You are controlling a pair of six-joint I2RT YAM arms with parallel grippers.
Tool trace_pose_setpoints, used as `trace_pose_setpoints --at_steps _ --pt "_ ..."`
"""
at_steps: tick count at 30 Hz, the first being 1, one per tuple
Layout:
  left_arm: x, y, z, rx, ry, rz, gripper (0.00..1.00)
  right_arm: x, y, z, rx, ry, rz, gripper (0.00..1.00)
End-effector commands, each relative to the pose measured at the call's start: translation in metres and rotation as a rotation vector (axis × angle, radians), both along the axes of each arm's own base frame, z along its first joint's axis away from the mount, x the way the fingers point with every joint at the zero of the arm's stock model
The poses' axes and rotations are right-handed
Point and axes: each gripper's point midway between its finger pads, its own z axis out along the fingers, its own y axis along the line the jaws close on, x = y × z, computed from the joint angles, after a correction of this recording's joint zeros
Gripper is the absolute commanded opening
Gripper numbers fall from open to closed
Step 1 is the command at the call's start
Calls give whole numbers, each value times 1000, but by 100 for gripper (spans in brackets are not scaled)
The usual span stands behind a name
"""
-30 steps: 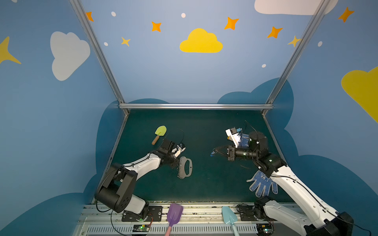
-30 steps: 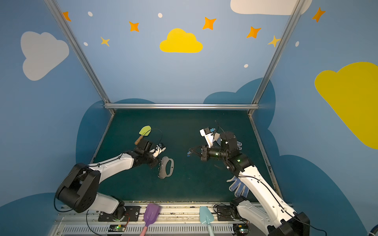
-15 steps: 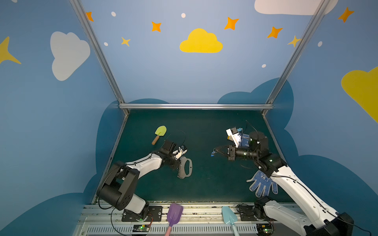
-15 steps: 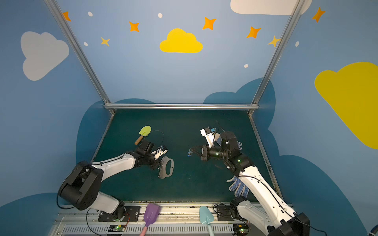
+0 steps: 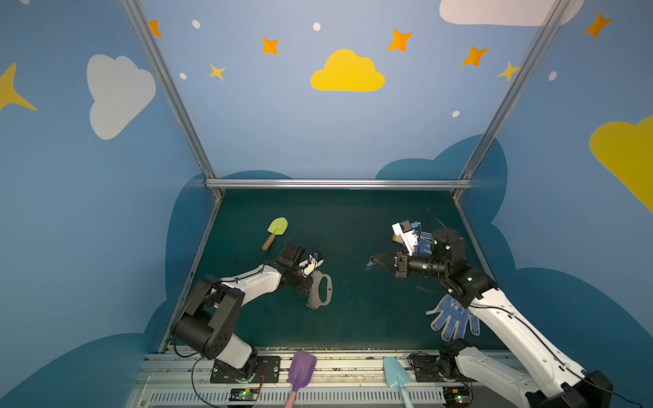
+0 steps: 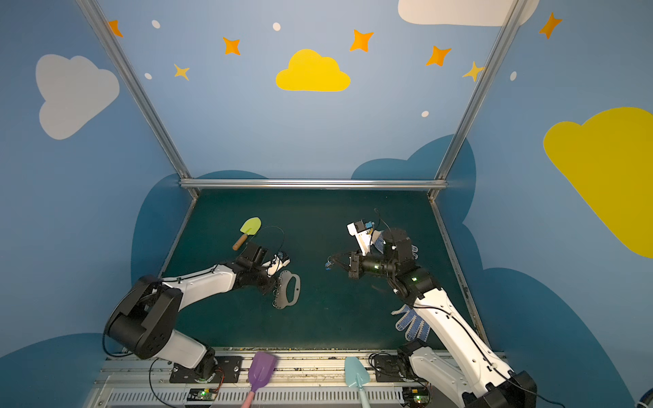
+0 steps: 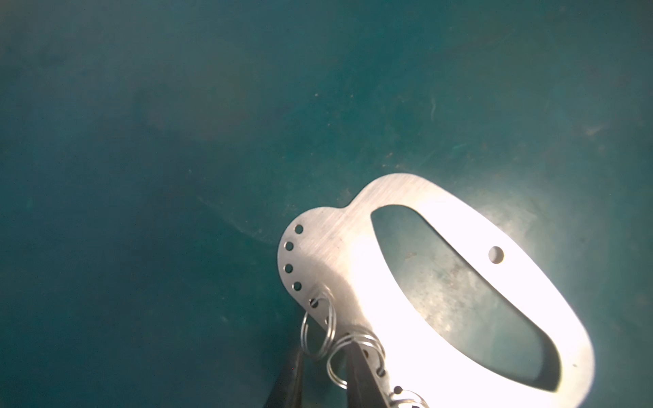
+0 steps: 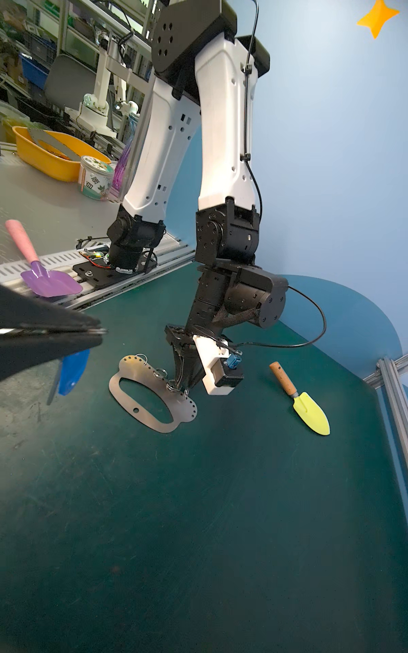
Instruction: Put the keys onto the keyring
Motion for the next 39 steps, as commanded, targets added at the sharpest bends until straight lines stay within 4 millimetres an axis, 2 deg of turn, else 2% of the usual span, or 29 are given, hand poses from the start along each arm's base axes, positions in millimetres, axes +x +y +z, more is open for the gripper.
trace_pose_setpoints --at_steps 1,6,19,27,39 --pt "7 6 -2 25 -22 15 23 -3 -1 -1 2 -4 7 0" --pt "9 5 1 13 -19 10 19 -3 -2 -2 0 -3 4 0" --pt "10 -3 10 -24 -33 -13 20 -2 -1 -3 5 7 8 0" --pt "11 -7 9 -37 -23 -25 14 -1 0 -5 8 18 6 0" --pt "11 -10 4 -32 2 -39 12 -1 0 -5 7 20 6 0"
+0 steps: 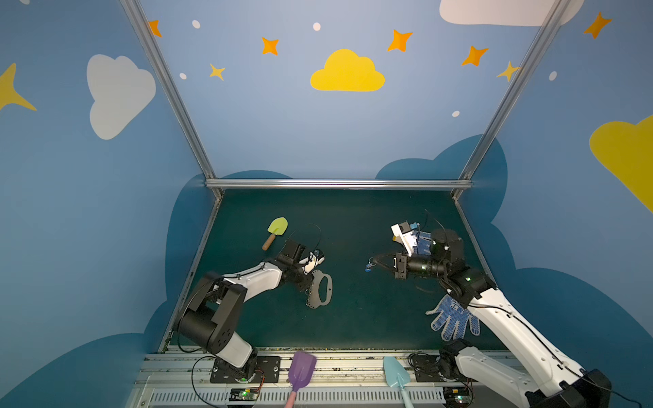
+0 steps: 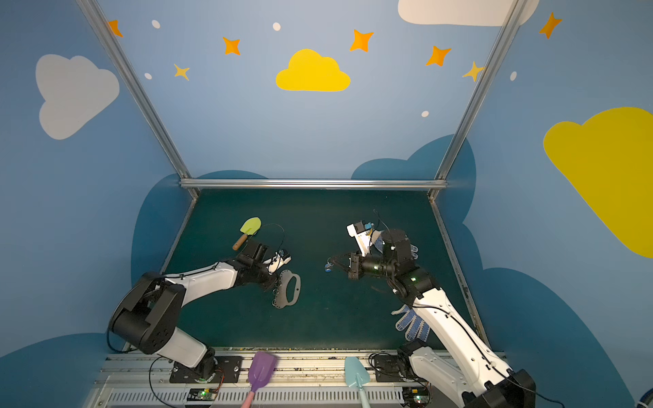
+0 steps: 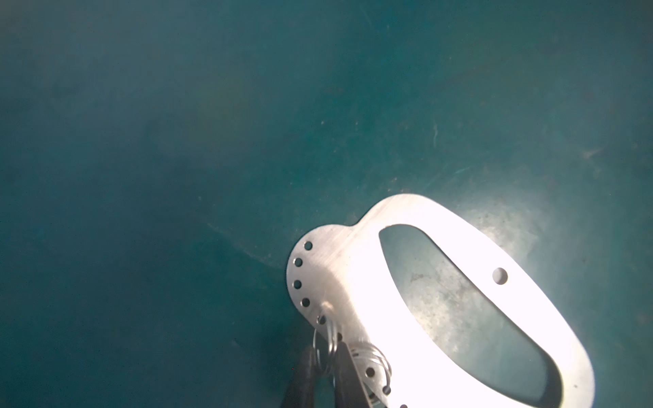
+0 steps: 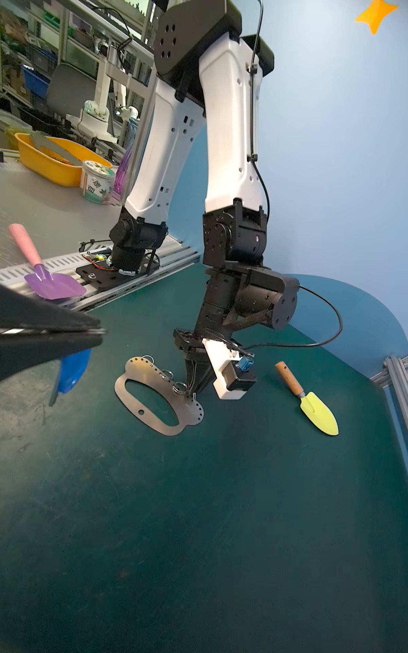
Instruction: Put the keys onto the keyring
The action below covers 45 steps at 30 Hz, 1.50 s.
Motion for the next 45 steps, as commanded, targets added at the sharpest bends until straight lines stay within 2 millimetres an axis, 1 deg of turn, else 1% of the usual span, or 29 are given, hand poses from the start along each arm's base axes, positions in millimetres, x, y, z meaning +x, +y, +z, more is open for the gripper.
trace_pose_setpoints --at_steps 1,5,14,18,25,27,29,31,34,39,42,44,45 --pt "3 -4 2 -3 2 -18 12 0 0 1 9 -6 4 0" --pt "3 -4 2 -6 2 -15 9 0 0 1 9 -8 1 0" --pt "-4 -3 5 -20 14 -10 8 -1 -2 1 5 -12 -4 0" --pt "-7 -3 5 -16 23 -14 4 -2 -2 1 7 -13 -1 0" --pt "-9 -3 5 -16 35 -15 4 -3 -5 1 6 -22 -9 0" --pt "-8 -2 7 -14 26 -8 4 -2 -5 2 7 -23 -12 0" --pt "-6 -3 13 -22 3 -1 4 -1 -5 2 7 -25 -15 0" --pt "-3 -3 22 -28 -29 6 4 1 -5 0 4 -24 -21 0" --pt "1 -9 44 -49 -105 -5 4 3 -5 0 3 -22 -26 0" --pt "4 -18 96 -121 -249 -32 4 8 -6 1 -9 -27 -42 0" --pt "-1 -28 133 -159 -345 -69 4 10 -5 5 -13 -29 -43 0" --pt "-7 -37 159 -194 -424 -103 4 7 0 8 -2 -43 -4 0" --pt "-7 -38 169 -188 -467 -108 4 6 2 9 1 -45 10 0"
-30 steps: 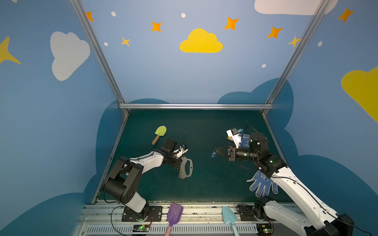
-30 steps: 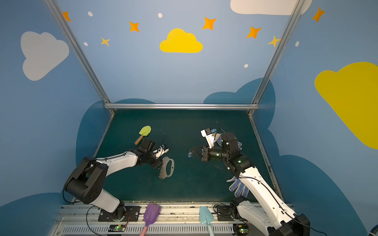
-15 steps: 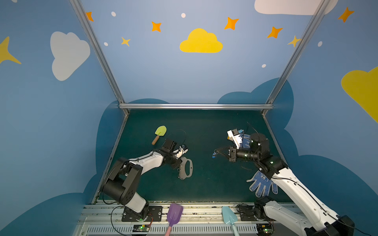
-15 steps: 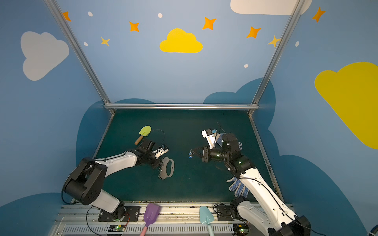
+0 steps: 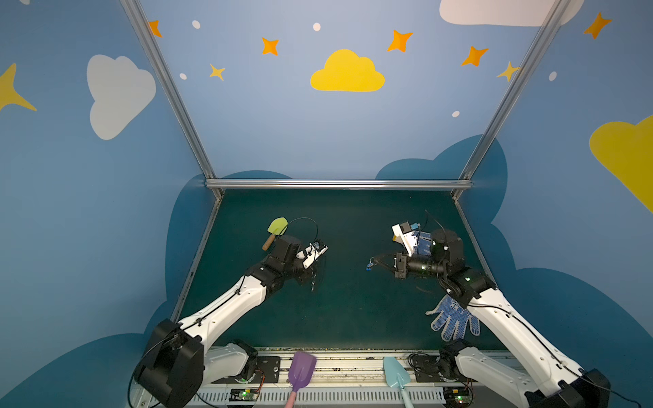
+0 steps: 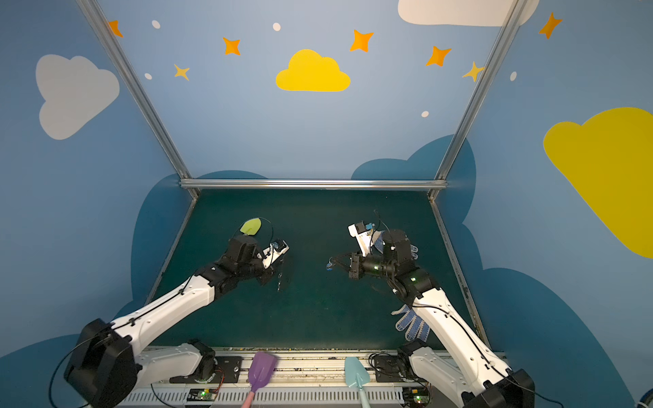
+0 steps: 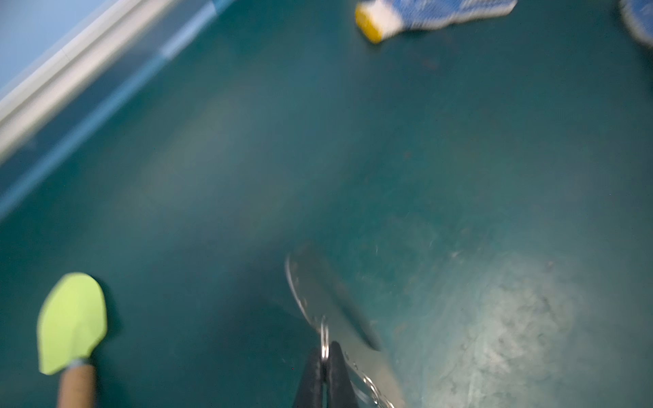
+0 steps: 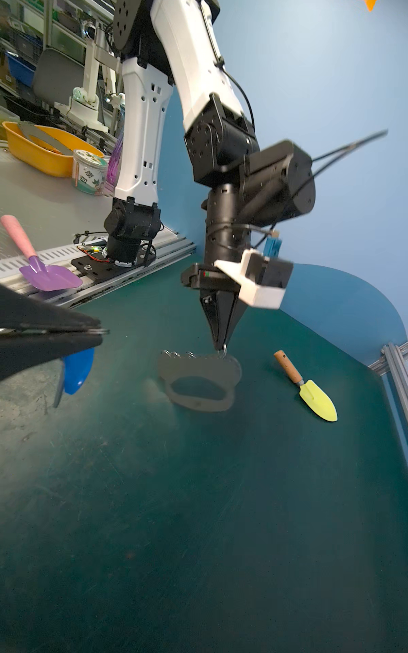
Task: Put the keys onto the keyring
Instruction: 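Lift the metal plate with left gripper toward the keys in right gripper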
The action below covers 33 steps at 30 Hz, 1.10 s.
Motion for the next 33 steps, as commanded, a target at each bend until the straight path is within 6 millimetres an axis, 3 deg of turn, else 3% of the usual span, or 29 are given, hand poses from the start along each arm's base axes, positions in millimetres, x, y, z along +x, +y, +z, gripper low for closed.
trace_pose_setpoints --at_steps 1,7,12,18,23,25,33 --pt "-4 -14 46 -24 -156 -45 4 -1 7 16 21 -47 52 0" --pt "-35 -40 92 55 -397 -168 4 -17 19 30 26 -121 157 0" --pt "-54 -58 111 129 -530 -268 4 -33 29 39 -8 -218 229 0" --pt "-61 -71 132 128 -644 -297 4 -43 31 36 -72 -347 238 0" --pt "-69 -74 151 -31 -570 -275 4 -35 31 33 -101 -337 212 0" --pt "-83 -77 158 -124 -507 -336 4 -30 31 29 -116 -327 197 0" --pt "-95 -68 182 -364 -337 -361 4 -33 35 40 -51 -321 201 0"
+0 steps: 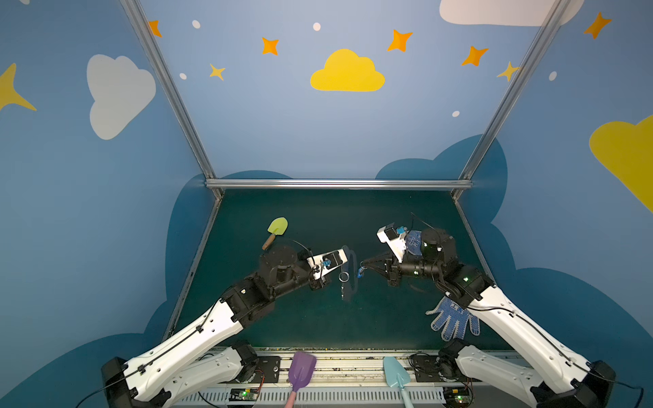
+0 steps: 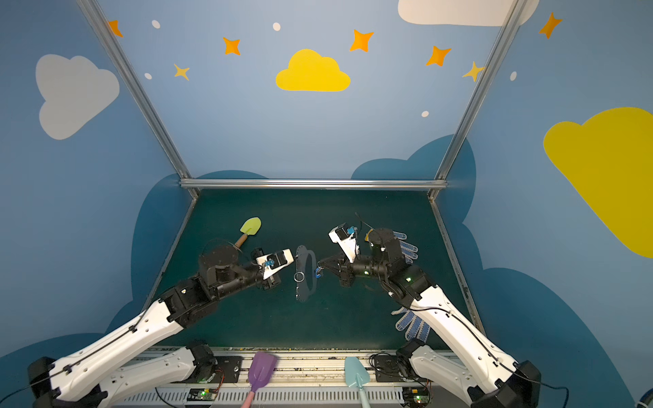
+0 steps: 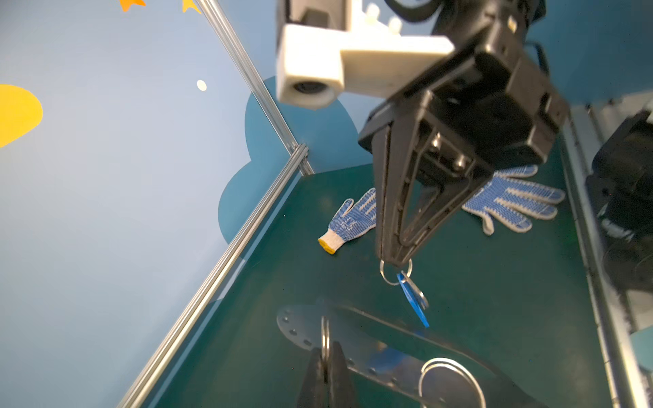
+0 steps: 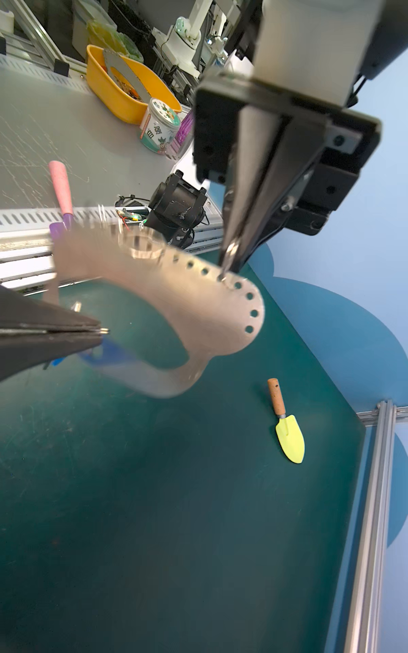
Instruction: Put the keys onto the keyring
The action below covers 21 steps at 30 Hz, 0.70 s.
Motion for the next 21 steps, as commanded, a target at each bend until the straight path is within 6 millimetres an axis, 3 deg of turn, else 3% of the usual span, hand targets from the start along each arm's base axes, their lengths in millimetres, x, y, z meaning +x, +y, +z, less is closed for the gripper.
trace_pose_setpoints --at_steps 1,14,21 --pt "-18 -3 18 -114 109 -94 4 -4 3 18 56 -10 21 0" --pt "-31 1 34 -261 233 -178 4 -15 12 60 202 42 86 0" --pt "-37 -1 23 -205 219 -214 4 -19 20 66 200 170 142 0"
